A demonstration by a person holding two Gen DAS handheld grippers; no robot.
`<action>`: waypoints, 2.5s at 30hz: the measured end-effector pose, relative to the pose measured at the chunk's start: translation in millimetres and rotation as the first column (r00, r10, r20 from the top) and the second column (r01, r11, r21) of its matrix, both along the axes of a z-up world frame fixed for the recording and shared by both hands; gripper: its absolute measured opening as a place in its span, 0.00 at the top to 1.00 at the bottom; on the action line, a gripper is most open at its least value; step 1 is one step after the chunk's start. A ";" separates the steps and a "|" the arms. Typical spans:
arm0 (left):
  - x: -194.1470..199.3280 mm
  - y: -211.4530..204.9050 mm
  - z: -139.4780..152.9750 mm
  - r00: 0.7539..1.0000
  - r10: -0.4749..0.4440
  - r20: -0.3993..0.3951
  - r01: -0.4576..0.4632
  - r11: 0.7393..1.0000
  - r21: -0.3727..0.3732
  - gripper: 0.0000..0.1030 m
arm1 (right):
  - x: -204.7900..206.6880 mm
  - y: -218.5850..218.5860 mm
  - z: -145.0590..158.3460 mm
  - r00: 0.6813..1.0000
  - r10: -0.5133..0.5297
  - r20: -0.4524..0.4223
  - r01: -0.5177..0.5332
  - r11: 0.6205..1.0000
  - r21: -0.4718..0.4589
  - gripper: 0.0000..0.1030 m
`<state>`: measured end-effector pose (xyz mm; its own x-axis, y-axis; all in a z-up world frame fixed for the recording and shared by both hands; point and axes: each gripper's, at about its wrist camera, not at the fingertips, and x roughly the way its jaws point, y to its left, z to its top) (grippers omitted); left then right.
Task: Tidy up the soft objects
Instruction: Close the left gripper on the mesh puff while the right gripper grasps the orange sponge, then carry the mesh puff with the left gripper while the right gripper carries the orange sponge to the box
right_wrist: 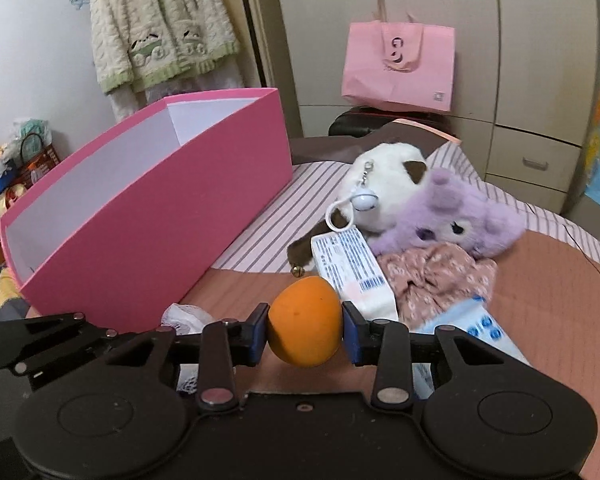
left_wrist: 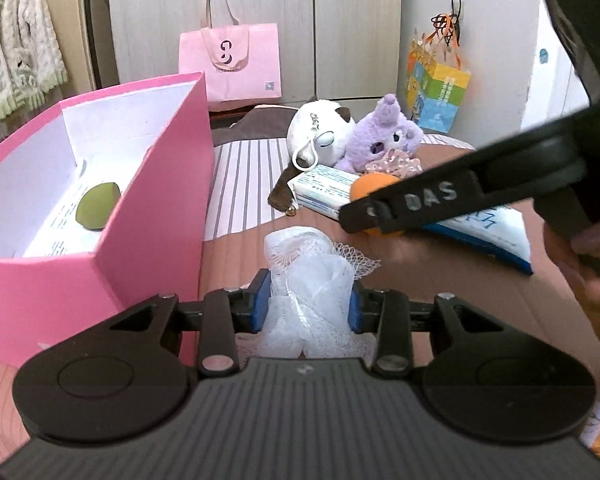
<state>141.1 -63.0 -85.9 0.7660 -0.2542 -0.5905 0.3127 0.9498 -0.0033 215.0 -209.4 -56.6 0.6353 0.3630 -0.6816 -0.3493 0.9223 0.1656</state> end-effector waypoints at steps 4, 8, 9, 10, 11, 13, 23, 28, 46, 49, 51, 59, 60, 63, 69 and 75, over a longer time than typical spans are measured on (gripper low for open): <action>-3.3 6.9 4.9 1.000 -0.014 -0.012 0.014 1.000 -0.027 0.66 | -11.3 -4.5 -1.4 0.999 -0.035 -0.003 0.035 0.999 -0.015 0.59; -9.9 12.4 7.0 0.999 -0.044 -0.017 0.043 0.998 -0.046 0.67 | -31.9 -0.9 -4.7 0.998 -0.059 0.022 0.060 0.996 -0.068 0.59; -11.8 13.7 7.1 0.998 -0.053 -0.018 0.052 0.998 -0.048 0.67 | -38.7 1.3 -5.8 0.998 -0.054 0.043 0.058 0.994 -0.090 0.59; -13.9 14.8 7.4 0.998 -0.060 -0.022 0.059 0.997 -0.044 0.67 | -45.5 3.2 -7.4 0.996 -0.056 0.067 0.063 0.992 -0.112 0.59; -16.3 15.5 7.6 0.998 -0.066 -0.022 0.065 0.997 -0.041 0.67 | -51.1 5.2 -9.2 0.995 -0.056 0.083 0.066 0.990 -0.125 0.59; -20.4 17.7 8.9 0.997 -0.076 -0.026 0.075 0.996 -0.040 0.68 | -59.5 5.1 -11.9 0.995 -0.052 0.090 0.062 0.992 -0.113 0.59; -42.1 30.1 21.1 0.989 -0.129 -0.068 0.123 0.989 -0.086 0.69 | -96.2 5.6 -9.5 0.994 -0.040 0.106 0.050 0.995 -0.092 0.59; -51.9 41.3 26.5 0.977 -0.173 -0.121 0.159 0.980 -0.121 0.70 | -118.3 13.9 -2.7 0.993 -0.002 0.120 0.011 0.997 -0.078 0.59; -78.1 130.1 66.7 0.947 -0.221 -0.233 0.184 0.968 -0.171 0.71 | -152.0 68.3 41.9 0.968 0.231 0.094 -0.232 0.973 -0.006 0.59; -78.9 146.3 79.5 0.960 -0.198 -0.201 0.167 0.973 -0.157 0.71 | -150.3 79.4 49.4 0.959 0.267 0.098 -0.268 0.963 0.000 0.59; -78.2 155.1 87.6 0.969 -0.181 -0.169 0.155 0.976 -0.152 0.71 | -148.5 87.8 54.5 0.953 0.285 0.104 -0.287 0.958 0.000 0.59; -60.5 181.4 116.3 0.986 -0.150 -0.076 0.135 0.976 -0.171 0.71 | -133.9 116.0 76.6 0.935 0.319 0.158 -0.322 0.947 -0.002 0.59; -57.5 184.1 119.1 0.987 -0.149 -0.068 0.135 0.976 -0.172 0.71 | -131.1 119.1 79.3 0.934 0.320 0.162 -0.324 0.946 -0.002 0.59; -47.2 189.1 128.9 0.987 -0.151 -0.047 0.141 0.976 -0.166 0.71 | -120.1 127.5 87.3 0.933 0.318 0.170 -0.322 0.947 -0.003 0.59; -17.6 195.8 144.0 0.988 -0.155 -0.018 0.151 0.977 -0.150 0.71 | -96.6 145.7 104.2 0.932 0.306 0.195 -0.305 0.952 -0.034 0.59; 21.1 202.4 142.4 0.989 -0.147 -0.006 0.145 0.980 -0.139 0.71 | -66.3 158.1 104.8 0.934 0.287 0.212 -0.281 0.958 -0.056 0.59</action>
